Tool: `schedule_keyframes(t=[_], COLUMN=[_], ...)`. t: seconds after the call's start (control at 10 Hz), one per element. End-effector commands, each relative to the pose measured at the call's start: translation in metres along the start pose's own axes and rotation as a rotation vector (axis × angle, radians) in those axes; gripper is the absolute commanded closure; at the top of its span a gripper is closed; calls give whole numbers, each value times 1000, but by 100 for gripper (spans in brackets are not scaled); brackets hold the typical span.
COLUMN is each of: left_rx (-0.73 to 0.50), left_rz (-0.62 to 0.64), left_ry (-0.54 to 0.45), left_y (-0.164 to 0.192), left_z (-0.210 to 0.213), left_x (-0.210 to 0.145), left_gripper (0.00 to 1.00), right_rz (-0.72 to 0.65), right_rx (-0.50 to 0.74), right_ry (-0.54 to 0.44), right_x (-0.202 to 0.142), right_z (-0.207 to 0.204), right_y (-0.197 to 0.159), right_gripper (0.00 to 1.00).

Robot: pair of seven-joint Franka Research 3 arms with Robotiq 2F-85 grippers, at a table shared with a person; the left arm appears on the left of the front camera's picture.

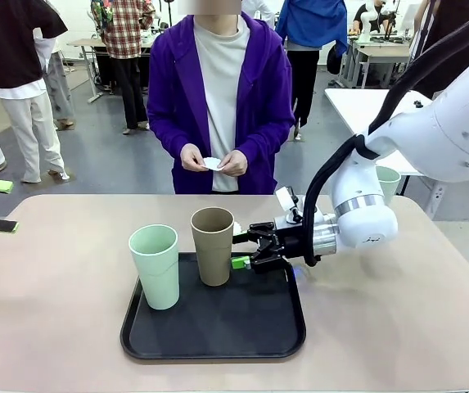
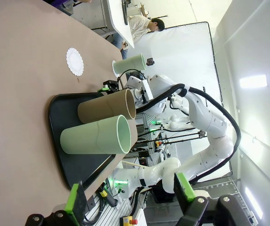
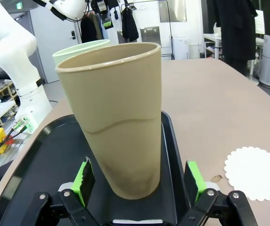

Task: Place coasters on the table and set cups on them.
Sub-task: Take one Reusable plastic cup from the Flat Tray and place it on a coaster set by the human.

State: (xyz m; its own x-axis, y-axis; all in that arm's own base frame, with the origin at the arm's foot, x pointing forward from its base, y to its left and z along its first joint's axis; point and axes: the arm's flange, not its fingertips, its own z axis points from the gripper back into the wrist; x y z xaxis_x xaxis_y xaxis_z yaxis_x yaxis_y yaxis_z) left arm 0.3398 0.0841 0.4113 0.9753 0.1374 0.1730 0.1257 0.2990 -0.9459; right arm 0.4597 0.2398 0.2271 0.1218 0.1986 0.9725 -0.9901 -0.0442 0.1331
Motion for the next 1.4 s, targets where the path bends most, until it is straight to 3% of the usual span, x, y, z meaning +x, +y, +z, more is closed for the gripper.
schedule_keyframes(t=[0.0,1.3], left_rx=[-10,-10], left_rz=[-13,-13], left_ry=[-6,-6], left_y=[0,0], left_z=[1,1], left_x=[-1,-1], left_gripper=[0,0], right_rz=[18,0], right_rx=[1,108], right_ry=[3,25], right_x=[-3,-5], right_z=[-13,-58], right_y=[-4,-14], right_gripper=[0,0])
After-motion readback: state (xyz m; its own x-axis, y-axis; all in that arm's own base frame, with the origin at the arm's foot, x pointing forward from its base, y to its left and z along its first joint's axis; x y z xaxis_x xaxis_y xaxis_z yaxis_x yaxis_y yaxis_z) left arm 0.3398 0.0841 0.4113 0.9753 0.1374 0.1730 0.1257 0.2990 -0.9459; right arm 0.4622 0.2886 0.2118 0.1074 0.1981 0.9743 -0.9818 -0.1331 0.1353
